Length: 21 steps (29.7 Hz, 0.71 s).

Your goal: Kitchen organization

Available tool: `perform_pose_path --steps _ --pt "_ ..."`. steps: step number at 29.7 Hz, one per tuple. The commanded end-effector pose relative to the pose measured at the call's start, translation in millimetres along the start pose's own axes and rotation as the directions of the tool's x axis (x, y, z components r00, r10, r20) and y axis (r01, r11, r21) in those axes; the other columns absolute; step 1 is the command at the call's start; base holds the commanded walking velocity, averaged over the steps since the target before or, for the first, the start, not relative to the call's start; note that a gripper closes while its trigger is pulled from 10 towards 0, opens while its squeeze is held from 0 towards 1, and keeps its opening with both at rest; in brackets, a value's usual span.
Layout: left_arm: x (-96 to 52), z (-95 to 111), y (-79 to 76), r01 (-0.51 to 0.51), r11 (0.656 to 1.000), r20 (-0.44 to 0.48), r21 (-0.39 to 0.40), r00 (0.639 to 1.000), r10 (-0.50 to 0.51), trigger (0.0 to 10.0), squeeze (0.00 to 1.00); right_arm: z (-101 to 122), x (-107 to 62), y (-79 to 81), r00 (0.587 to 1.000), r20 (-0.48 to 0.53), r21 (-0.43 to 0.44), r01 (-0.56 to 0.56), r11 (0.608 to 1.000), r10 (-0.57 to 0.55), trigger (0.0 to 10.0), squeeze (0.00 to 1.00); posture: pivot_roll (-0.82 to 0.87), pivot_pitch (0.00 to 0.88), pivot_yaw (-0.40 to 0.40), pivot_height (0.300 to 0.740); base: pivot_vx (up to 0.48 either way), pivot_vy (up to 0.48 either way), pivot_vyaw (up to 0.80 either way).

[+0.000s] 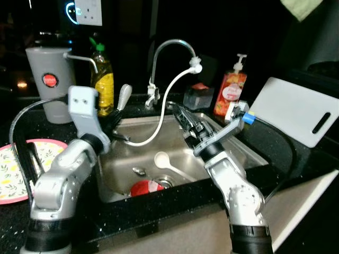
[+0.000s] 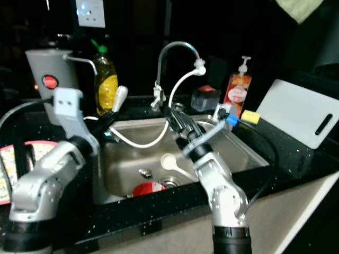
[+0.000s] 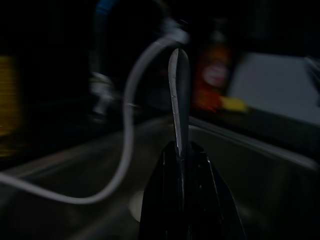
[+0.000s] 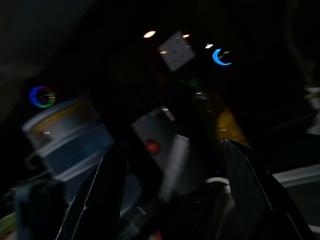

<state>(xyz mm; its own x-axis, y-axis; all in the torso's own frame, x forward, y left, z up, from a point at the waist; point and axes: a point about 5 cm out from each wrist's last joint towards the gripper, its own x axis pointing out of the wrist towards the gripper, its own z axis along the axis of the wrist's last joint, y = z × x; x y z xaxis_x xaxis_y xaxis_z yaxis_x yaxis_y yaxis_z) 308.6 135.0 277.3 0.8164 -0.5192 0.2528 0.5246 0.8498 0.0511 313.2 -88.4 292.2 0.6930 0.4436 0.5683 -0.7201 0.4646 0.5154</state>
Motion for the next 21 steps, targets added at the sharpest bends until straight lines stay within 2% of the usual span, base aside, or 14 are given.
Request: perform_pose_path --steps 1,2,4,5,6,8,12,18,19,20,21 --pt "0.3 0.8 -11.1 0.078 0.997 0.005 0.019 0.997 -0.078 10.0 0.00 0.7 -2.8 0.7 1.000 -0.006 0.016 -0.014 1.000 0.014 10.0 0.00 -0.03 0.000 -0.105 0.740 0.000 0.000 0.00" --pt "-0.1 -0.6 -17.4 0.122 0.992 0.000 0.034 0.993 -0.122 10.0 0.00 -1.7 -2.9 1.2 1.000 -0.020 0.011 -0.014 1.000 0.015 10.0 0.00 -0.03 0.000 -0.105 0.740 0.000 0.000 0.00" --pt "-0.1 -0.6 -17.4 0.122 0.992 0.000 0.034 0.993 -0.122 10.0 0.00 -1.7 -2.9 1.2 1.000 -0.020 0.011 -0.014 1.000 0.015 10.0 0.00 -0.03 0.000 -0.105 0.740 0.000 0.000 0.00" --pt "-0.7 -1.8 -22.8 0.163 0.985 -0.008 0.051 0.987 -0.163 10.0 0.00 -4.1 -3.1 1.2 0.999 -0.035 0.008 -0.010 1.000 0.011 10.0 0.00 -0.04 0.000 -0.106 0.740 0.000 0.000 0.00" --pt "-0.7 -1.8 -22.8 0.163 0.985 -0.008 0.051 0.987 -0.163 10.0 0.00 -4.1 -3.1 1.2 0.999 -0.035 0.008 -0.010 1.000 0.011 10.0 0.00 -0.04 0.000 -0.106 0.740 0.000 0.000 0.00" --pt "-0.9 0.1 -28.5 0.205 0.973 -0.006 0.106 0.979 -0.206 10.0 0.00 -7.6 -3.4 0.0 0.998 -0.067 -0.008 0.011 1.000 -0.012 10.0 0.00 -0.04 0.000 -0.106 0.740 0.000 0.000 0.00" --pt "-0.8 3.1 -29.5 0.211 0.969 0.005 0.126 0.977 -0.213 10.0 0.00 -8.7 -3.4 -3.0 0.996 -0.076 -0.022 0.035 0.999 -0.036 10.0 0.00 -0.04 0.000 -0.108 0.740 0.000 0.000 0.00" --pt "-2.5 16.5 -27.2 0.191 0.969 0.070 0.158 0.976 -0.204 10.0 0.00 -2.5 -5.5 -18.3 0.988 -0.072 -0.013 0.136 0.991 -0.137 10.0 0.00 -0.04 0.000 -0.112 0.740 0.000 0.000 0.00" --pt "-2.4 16.7 -26.8 0.191 0.969 0.071 0.156 0.976 -0.203 10.0 0.00 -1.1 -5.3 -18.6 0.989 -0.064 -0.003 0.136 0.991 -0.136 10.0 0.77 -0.04 0.000 -0.113 0.740 0.000 0.000 0.00" --pt "-2.4 16.7 -26.8 0.191 0.969 0.071 0.156 0.976 -0.203 10.0 0.00 -1.1 -5.3 -18.6 0.989 -0.064 -0.003 0.136 0.991 -0.136 10.0 0.77 -0.04 0.000 -0.113 0.740 0.000 0.000 0.00" --pt "-2.5 16.5 -26.9 0.196 0.968 0.075 0.153 0.975 -0.210 10.0 0.00 0.7 -5.1 -18.0 0.990 -0.056 0.016 0.128 0.992 -0.127 10.0 0.97 -0.04 0.000 -0.113 0.740 0.000 0.000 0.00"
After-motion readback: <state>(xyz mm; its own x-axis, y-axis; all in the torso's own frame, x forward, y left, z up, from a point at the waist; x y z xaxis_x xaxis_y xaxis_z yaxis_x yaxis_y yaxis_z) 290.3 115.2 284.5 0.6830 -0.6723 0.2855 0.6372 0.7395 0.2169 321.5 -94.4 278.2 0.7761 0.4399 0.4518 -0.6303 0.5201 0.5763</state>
